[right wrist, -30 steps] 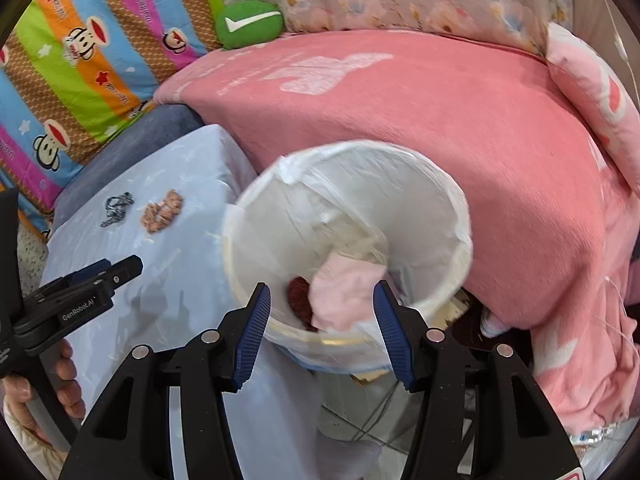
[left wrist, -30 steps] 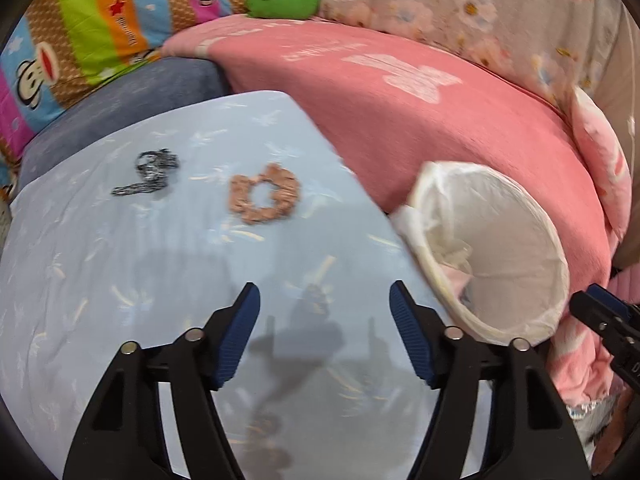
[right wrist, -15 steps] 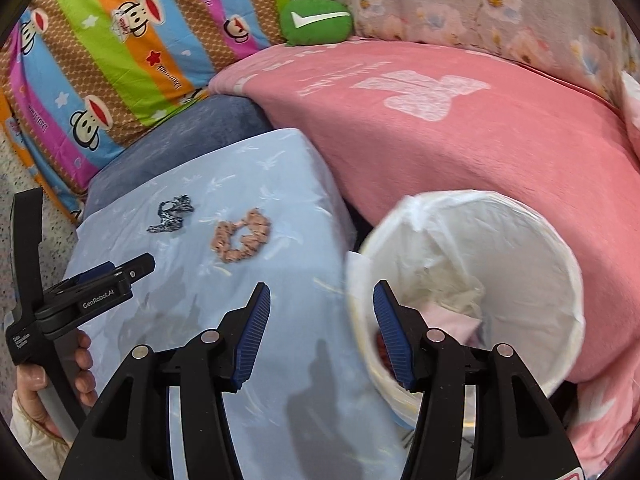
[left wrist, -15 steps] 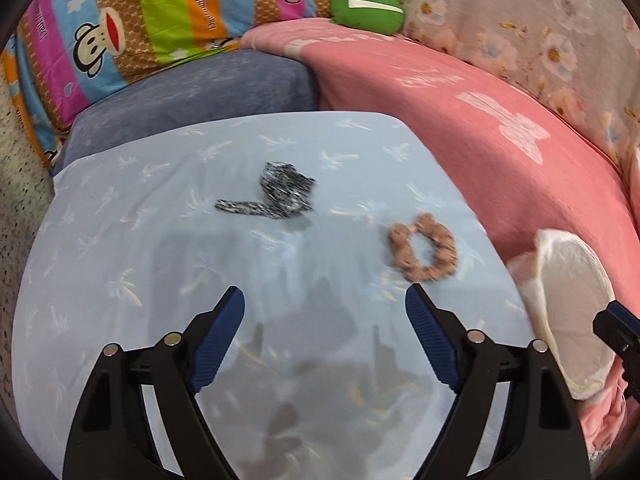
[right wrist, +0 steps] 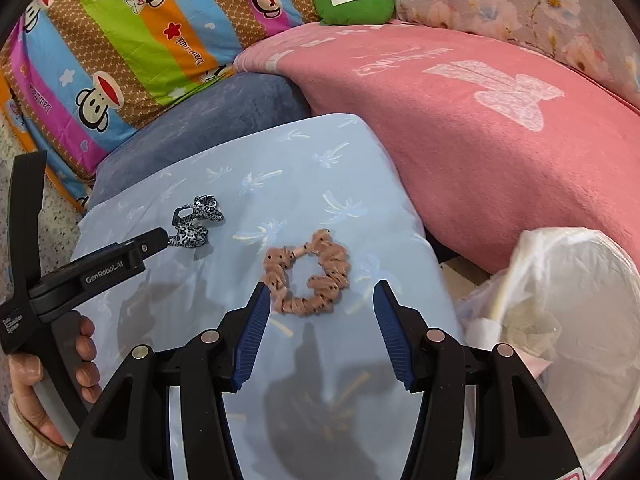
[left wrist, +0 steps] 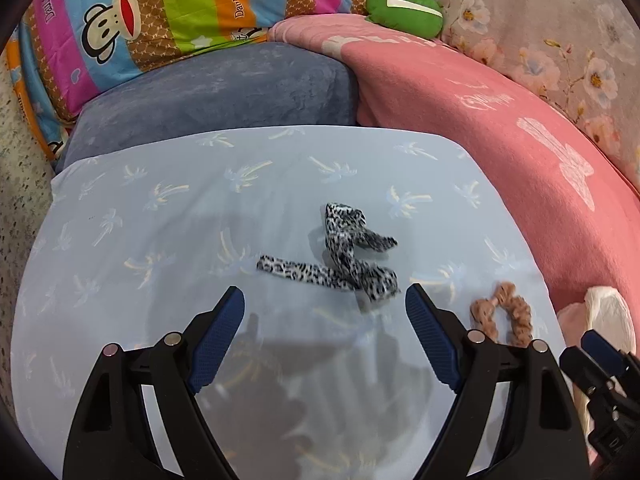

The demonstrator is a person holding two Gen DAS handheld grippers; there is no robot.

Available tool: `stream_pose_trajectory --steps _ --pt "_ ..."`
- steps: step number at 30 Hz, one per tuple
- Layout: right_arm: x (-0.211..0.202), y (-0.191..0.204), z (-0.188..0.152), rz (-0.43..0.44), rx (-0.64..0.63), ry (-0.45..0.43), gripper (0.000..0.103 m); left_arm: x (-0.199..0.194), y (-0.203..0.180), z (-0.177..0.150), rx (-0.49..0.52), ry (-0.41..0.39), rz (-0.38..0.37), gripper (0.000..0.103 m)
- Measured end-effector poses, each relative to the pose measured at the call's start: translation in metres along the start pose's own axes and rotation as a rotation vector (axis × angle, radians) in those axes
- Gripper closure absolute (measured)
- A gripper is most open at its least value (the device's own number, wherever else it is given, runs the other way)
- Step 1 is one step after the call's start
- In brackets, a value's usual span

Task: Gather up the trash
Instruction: 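Grasp the leopard-print scrunchie with left gripper while right gripper grasps tan scrunchie, then carry the leopard-print and tan scrunchies over the bin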

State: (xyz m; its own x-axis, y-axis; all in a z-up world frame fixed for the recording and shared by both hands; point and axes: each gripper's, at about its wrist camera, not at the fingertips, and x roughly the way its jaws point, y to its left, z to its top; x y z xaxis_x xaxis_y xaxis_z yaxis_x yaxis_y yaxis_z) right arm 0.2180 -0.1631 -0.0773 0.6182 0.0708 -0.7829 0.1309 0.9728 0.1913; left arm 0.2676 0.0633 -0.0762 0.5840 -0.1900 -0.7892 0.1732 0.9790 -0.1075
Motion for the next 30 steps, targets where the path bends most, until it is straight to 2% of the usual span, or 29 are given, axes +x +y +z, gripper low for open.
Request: stream_pose_trajectory --steps 6,9,12,14,18,19,22,23,30 --pt "0.031 0.003 0.009 -0.014 0.005 0.023 0.05 0.027 0.003 0.013 -0.023 0.023 -0.007 0.025" --pt "0.045 0.002 0.009 -0.023 0.015 0.039 0.05 0.038 0.003 0.017 -0.029 0.036 -0.023 0.033" --pt "0.055 0.001 0.007 -0.03 0.018 0.054 0.05 0.047 0.005 0.018 -0.036 0.057 -0.041 0.046" --pt "0.062 0.0 0.005 -0.032 0.021 0.066 0.05 0.052 0.005 0.017 -0.039 0.076 -0.061 0.065" --pt "0.067 0.001 0.002 -0.055 0.009 0.063 0.056 0.053 0.005 0.014 -0.028 0.08 -0.07 0.089" --pt "0.068 0.003 0.002 -0.069 -0.003 0.06 0.06 0.052 0.005 0.013 -0.031 0.084 -0.082 0.09" --pt "0.067 0.003 0.001 -0.069 -0.011 0.068 0.084 0.048 0.005 0.012 -0.035 0.083 -0.09 0.094" --pt "0.066 0.002 0.0 -0.062 -0.008 0.074 0.088 0.046 0.004 0.012 -0.037 0.082 -0.093 0.095" --pt "0.037 -0.003 0.001 -0.036 0.01 0.034 0.089 0.024 -0.009 0.009 -0.031 0.062 -0.117 0.095"
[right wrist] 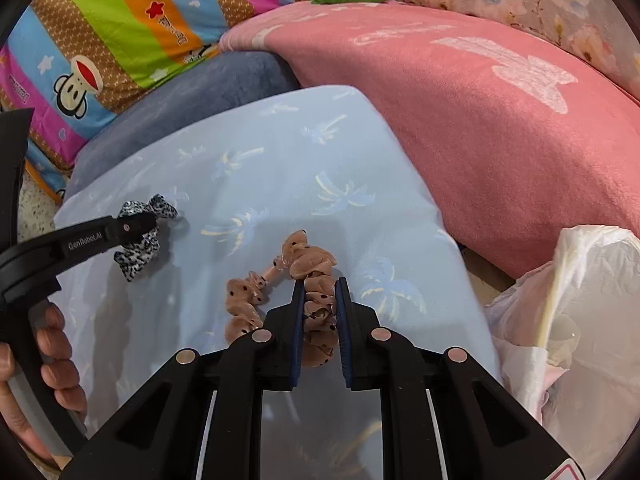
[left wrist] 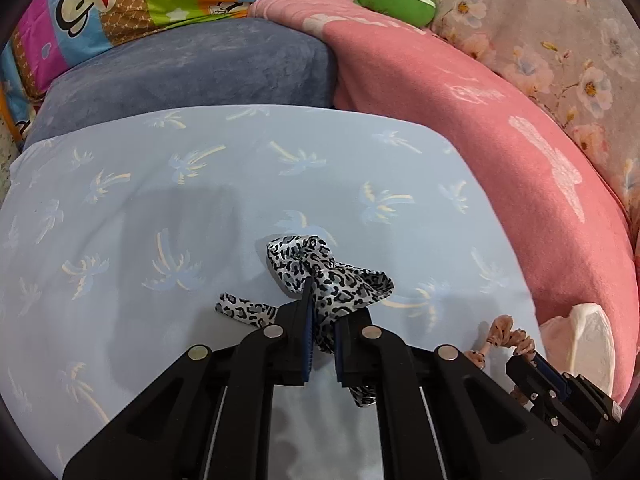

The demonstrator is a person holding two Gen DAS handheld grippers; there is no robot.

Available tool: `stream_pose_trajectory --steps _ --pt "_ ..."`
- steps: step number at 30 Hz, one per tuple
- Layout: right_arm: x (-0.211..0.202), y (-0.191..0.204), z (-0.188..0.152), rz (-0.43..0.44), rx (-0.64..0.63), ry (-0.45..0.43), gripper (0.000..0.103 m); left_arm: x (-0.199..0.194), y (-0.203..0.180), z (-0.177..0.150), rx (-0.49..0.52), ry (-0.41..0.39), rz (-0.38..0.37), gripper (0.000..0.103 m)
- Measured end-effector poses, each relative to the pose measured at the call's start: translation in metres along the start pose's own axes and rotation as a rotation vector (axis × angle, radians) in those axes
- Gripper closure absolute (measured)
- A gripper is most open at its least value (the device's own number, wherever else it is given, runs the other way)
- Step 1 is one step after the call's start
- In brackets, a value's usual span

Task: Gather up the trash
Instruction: 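Carry the leopard-print and tan scrunchies over the bin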

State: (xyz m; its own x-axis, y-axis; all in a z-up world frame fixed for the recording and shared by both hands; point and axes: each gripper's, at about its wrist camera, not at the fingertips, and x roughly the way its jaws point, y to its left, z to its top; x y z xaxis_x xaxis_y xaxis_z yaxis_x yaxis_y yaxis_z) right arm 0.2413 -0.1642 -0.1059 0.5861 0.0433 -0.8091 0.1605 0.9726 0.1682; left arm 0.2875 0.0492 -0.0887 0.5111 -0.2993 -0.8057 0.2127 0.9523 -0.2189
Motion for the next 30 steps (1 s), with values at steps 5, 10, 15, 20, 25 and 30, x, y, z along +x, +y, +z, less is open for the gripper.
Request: stream_pose_trajectory --steps 5,10,15,20,25,30 --pt "-0.033 -0.009 0.003 0.01 0.023 -0.054 0.089 -0.021 -0.019 -0.003 0.024 -0.024 -0.023 0.095" --pt "-0.067 -0.023 0.004 0.011 0.047 -0.108 0.089 -0.044 -0.045 -0.006 0.059 -0.056 -0.05 0.095" --pt "-0.102 -0.042 0.003 0.005 0.07 -0.162 0.089 -0.066 -0.075 -0.012 0.102 -0.089 -0.079 0.095" --pt "-0.134 -0.066 -0.001 -0.01 0.096 -0.206 0.089 -0.083 -0.109 -0.019 0.149 -0.111 -0.111 0.095" --pt "-0.16 -0.098 -0.008 -0.029 0.138 -0.238 0.089 -0.095 -0.143 -0.029 0.198 -0.117 -0.145 0.095" --pt "-0.179 -0.128 -0.018 -0.049 0.181 -0.259 0.089 -0.102 -0.178 -0.041 0.254 -0.112 -0.18 0.095"
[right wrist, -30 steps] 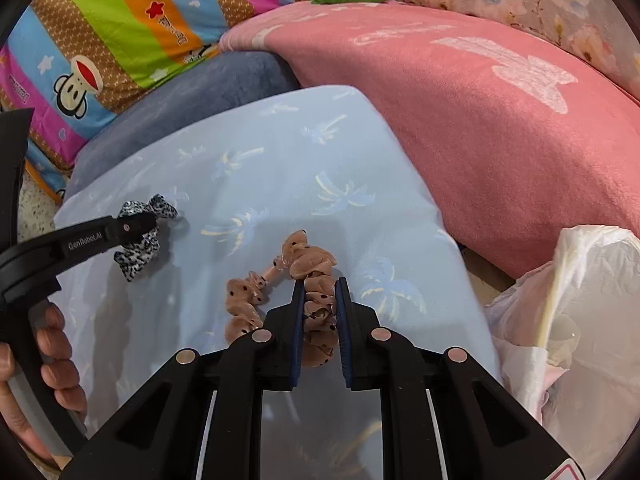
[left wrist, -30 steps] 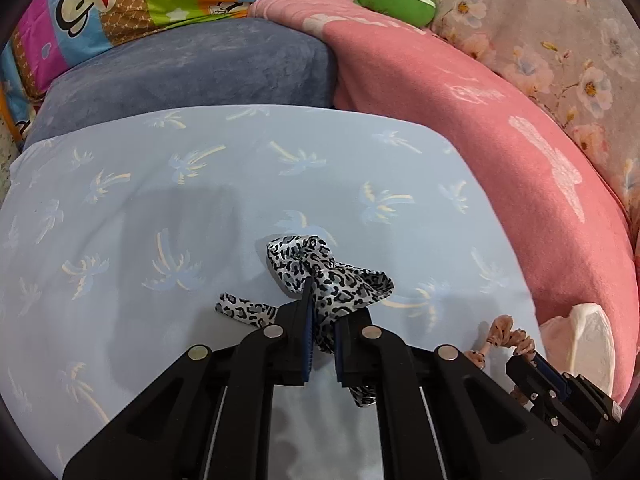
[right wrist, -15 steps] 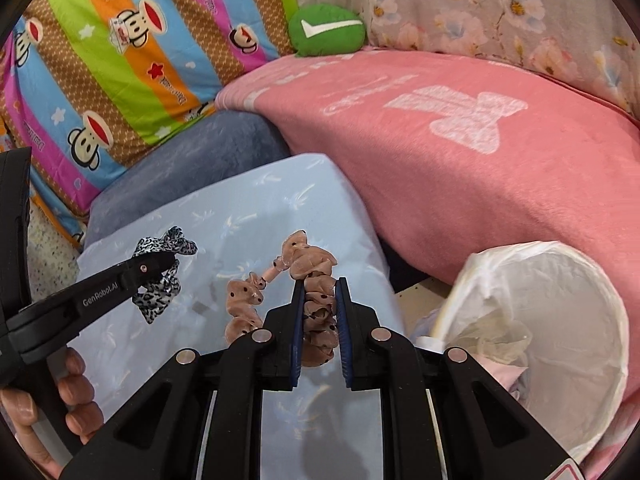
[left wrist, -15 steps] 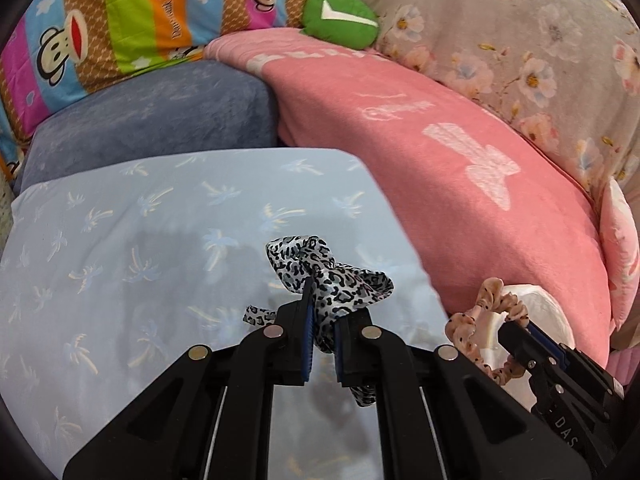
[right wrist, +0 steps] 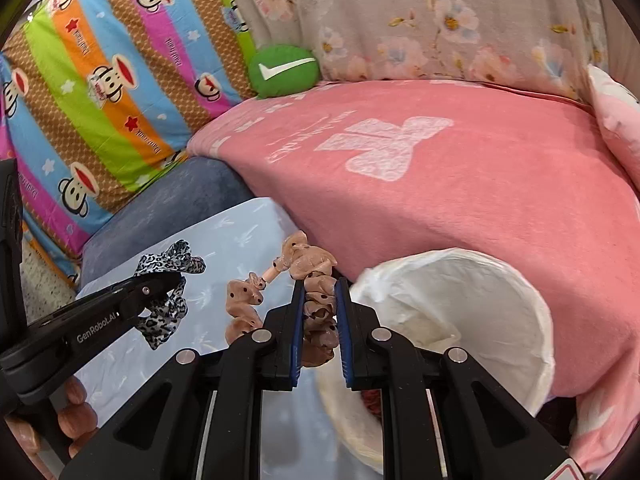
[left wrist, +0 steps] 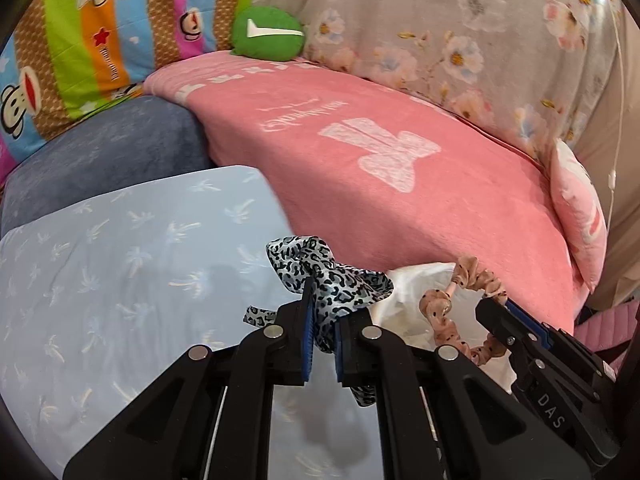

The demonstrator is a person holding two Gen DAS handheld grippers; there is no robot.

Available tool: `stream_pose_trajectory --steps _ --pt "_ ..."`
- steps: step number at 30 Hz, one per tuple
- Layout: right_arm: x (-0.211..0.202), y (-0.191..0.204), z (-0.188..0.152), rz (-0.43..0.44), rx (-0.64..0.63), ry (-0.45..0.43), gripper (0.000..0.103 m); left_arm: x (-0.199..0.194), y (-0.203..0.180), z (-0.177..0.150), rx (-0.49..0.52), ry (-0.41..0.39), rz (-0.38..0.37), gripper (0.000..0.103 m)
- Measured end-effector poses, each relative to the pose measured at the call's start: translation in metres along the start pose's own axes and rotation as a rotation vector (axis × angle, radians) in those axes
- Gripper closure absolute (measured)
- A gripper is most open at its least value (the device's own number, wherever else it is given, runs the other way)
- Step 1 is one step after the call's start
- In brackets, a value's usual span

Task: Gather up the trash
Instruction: 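Carry the leopard-print and tan scrunchies over the bin, then open both grippers to drop the two scrunchies into the bin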

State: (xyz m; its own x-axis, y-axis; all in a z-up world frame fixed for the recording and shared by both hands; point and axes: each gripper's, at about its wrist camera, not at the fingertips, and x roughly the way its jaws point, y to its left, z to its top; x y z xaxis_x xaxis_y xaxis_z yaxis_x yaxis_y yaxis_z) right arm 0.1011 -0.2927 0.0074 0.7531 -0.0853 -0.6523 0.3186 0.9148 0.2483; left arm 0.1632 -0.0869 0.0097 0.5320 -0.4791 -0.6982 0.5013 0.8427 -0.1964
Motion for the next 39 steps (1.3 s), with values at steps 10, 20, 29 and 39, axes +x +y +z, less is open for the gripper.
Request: stream_pose_trajectory --steps 10,20,29,39 --pt "-0.026 -0.052 0.001 -0.048 0.06 -0.031 0.085 0.002 -0.059 -0.005 0.093 0.011 -0.066 0.093" --pt "-0.034 -0.076 0.002 -0.074 0.085 -0.044 0.083 0.008 -0.083 -0.004 0.092 0.036 -0.099 0.075" --pt "-0.031 -0.075 0.001 -0.066 0.088 -0.044 0.073 0.006 -0.082 0.0 0.076 0.004 -0.079 0.05" --pt "-0.028 -0.067 -0.002 -0.059 0.059 -0.027 0.071 0.006 -0.076 -0.005 0.069 0.005 -0.063 0.05"
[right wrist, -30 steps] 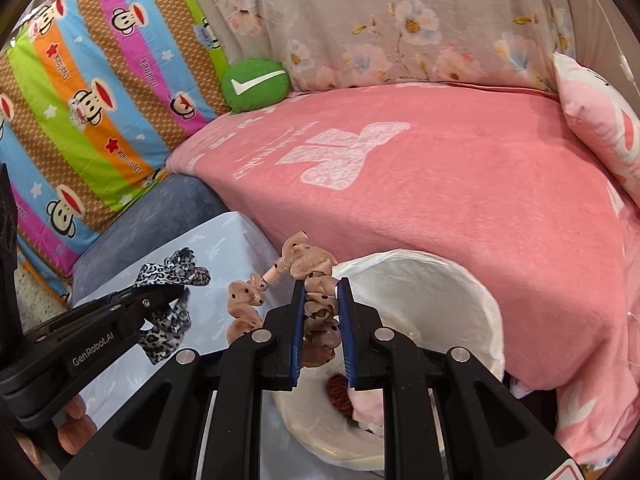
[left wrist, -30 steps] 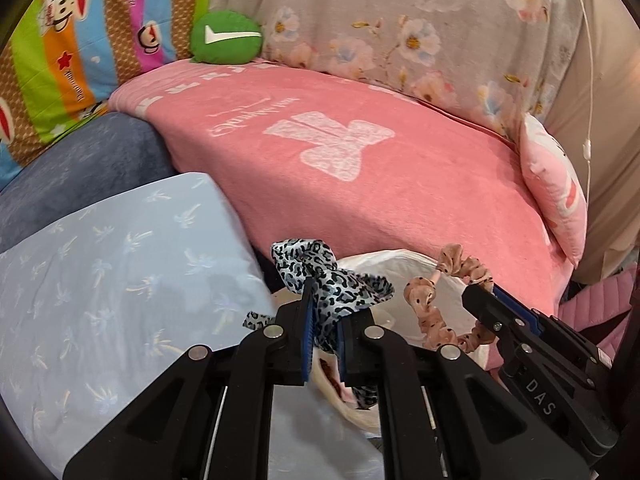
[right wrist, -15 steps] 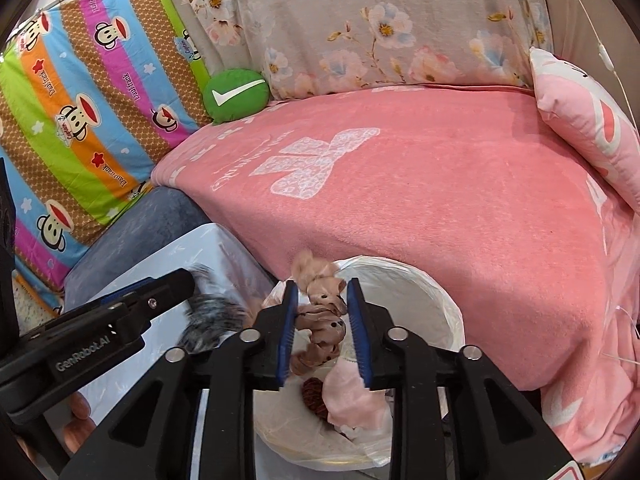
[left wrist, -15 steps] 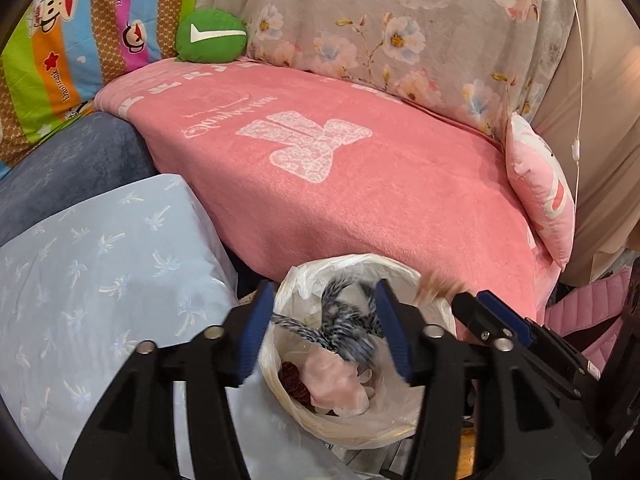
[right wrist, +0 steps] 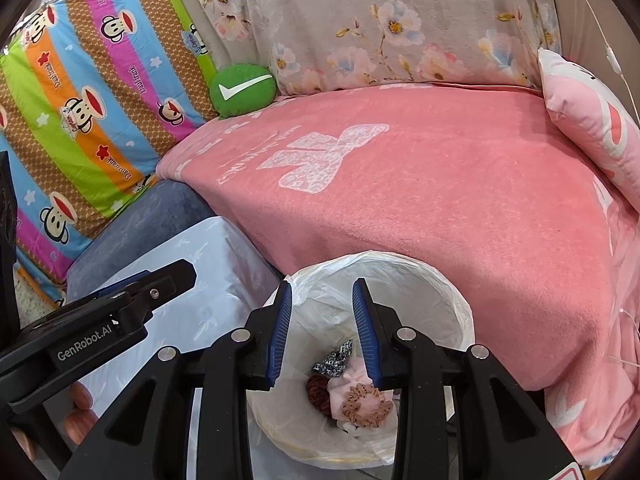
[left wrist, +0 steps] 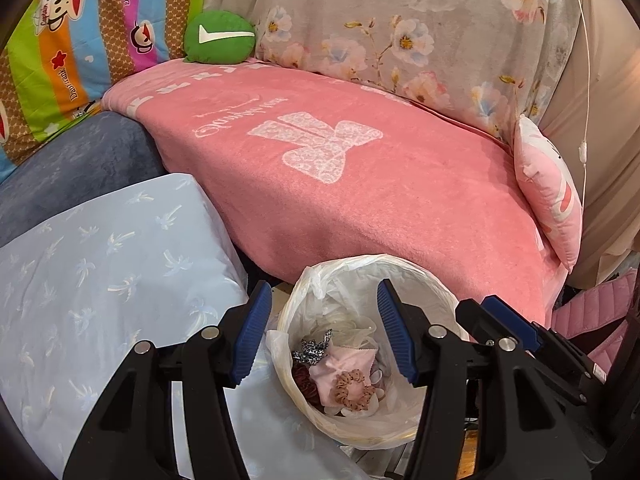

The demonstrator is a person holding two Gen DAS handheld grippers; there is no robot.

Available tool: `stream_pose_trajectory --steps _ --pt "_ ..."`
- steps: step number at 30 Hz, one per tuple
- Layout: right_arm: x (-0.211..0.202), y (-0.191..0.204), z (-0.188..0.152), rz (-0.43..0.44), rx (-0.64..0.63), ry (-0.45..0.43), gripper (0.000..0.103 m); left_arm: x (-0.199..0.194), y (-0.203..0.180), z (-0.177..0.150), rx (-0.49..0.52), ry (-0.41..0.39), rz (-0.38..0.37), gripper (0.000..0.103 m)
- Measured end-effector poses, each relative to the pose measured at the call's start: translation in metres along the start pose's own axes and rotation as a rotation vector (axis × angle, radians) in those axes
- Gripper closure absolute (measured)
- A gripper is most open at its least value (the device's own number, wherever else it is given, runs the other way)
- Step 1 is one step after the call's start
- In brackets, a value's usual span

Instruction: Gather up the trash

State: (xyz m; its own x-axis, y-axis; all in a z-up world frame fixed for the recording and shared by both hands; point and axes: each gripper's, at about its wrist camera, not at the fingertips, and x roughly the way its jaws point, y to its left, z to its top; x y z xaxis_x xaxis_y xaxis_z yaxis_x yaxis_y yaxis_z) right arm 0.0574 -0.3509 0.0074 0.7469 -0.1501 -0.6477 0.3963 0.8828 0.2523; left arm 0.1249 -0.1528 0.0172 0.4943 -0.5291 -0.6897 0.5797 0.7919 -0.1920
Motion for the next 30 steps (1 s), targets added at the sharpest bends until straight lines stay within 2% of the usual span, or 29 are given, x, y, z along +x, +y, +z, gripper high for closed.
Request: stream_pose_trajectory --steps 5,8,14,17,26,28,30 --pt "-0.003 0.004 -0.005 0.0 -0.022 0.009 0.07 -0.004 0.003 -0.005 0.001 -0.003 0.014 0.05" --pt "-0.008 0.006 -0.011 -0.004 -0.038 0.011 0.065 -0.01 0.007 -0.01 0.001 -0.006 0.028 0.05" --pt "-0.015 0.014 -0.032 -0.024 -0.093 0.035 0.063 -0.021 0.015 -0.026 0.0 -0.005 0.069 0.05" --pt "-0.019 0.019 -0.045 -0.048 -0.125 0.043 0.06 -0.025 0.018 -0.037 0.004 -0.004 0.094 0.05" --pt "-0.032 0.026 -0.073 -0.055 -0.159 0.069 0.059 -0.033 0.026 -0.063 0.01 0.01 0.156 0.049" --pt "-0.035 0.026 -0.078 -0.053 -0.163 0.073 0.055 -0.035 0.028 -0.068 0.007 0.009 0.167 0.047" --pt "-0.037 0.027 -0.082 -0.054 -0.17 0.075 0.053 -0.039 0.028 -0.071 0.006 0.002 0.181 0.038"
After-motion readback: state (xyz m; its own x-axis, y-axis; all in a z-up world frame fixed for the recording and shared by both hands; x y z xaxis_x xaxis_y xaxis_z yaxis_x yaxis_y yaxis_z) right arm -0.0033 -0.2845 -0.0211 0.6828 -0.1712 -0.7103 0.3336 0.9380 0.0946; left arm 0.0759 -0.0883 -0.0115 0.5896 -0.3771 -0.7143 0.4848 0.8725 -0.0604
